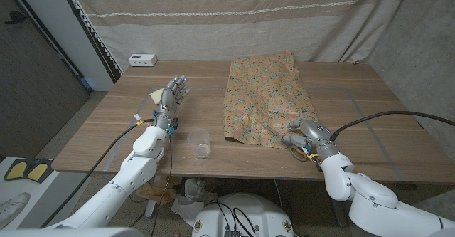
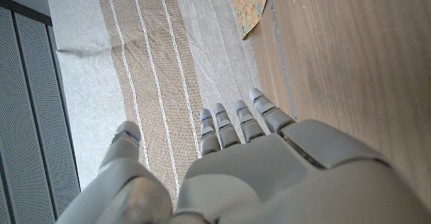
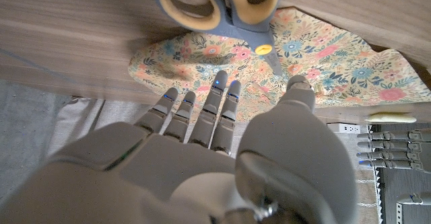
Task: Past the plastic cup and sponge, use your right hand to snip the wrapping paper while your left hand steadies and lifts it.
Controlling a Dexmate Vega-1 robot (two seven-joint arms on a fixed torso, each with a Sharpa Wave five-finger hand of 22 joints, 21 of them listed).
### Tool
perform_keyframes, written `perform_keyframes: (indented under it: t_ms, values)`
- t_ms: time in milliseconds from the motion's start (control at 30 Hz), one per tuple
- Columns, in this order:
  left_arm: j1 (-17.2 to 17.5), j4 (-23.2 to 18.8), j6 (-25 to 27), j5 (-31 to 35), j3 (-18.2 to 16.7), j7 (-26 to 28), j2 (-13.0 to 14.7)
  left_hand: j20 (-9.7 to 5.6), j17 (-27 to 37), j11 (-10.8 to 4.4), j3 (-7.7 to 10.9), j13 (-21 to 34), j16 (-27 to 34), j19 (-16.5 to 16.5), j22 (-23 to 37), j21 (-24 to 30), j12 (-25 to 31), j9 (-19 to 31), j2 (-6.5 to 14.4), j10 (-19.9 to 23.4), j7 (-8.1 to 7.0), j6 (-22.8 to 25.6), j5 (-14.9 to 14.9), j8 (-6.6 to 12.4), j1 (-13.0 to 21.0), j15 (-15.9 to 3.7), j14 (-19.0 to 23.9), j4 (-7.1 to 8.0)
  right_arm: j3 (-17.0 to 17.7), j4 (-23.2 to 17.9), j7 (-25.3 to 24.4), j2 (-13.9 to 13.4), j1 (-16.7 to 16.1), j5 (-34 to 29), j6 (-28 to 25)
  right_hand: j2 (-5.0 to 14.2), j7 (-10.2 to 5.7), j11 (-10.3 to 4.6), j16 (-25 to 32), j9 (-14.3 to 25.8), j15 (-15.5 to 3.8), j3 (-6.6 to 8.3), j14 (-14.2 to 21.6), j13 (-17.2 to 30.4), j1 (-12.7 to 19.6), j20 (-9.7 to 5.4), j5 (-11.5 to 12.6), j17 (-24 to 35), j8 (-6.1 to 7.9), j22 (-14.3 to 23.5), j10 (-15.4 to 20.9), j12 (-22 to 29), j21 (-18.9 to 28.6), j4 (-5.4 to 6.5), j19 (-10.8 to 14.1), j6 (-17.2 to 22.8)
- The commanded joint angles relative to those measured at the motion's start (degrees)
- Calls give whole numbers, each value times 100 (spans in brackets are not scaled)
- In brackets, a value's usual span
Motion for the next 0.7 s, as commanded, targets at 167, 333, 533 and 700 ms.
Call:
perform_keyframes:
  t_ms: [167,333,533,700]
  values:
    - [68,-49,19,-6,-28,21,46,-266,15,-34,-28,21,17,61,11,-48,16,14,-5,38,-5,44,28,-3,56,-583,-22,13,-233,155,204,140,74,-373,-72,13,-13,-45,34,22,-551,-12,-76,59,9,-3,49,18,51,29,-20,45,-16,-12,-49,22]
    - [97,-67,11,-9,-40,32,54,-270,15,-27,-30,21,18,61,11,-54,14,14,-4,35,1,49,28,-3,57,-580,-23,13,-235,165,214,149,53,-440,-98,21,-1,-44,50,32,-569,-4,-52,83,31,-7,54,17,57,29,13,72,-10,-22,-52,27]
    - [116,-55,-7,-23,-47,29,44,-269,15,-27,-34,21,16,64,11,-61,10,14,-3,30,-3,44,28,-7,58,-578,-30,13,-263,180,244,171,41,-520,-154,44,-6,-108,95,67,-626,12,52,163,57,-29,64,26,103,31,171,208,23,-30,-14,116]
    - [113,-39,-18,-34,-46,4,40,-267,15,-33,-37,21,17,64,12,-69,9,14,-2,29,1,45,27,-9,59,-581,-30,14,-304,195,279,188,57,-610,-218,55,-4,-110,99,75,-626,20,63,183,70,-33,67,28,108,32,190,235,27,-35,-12,124]
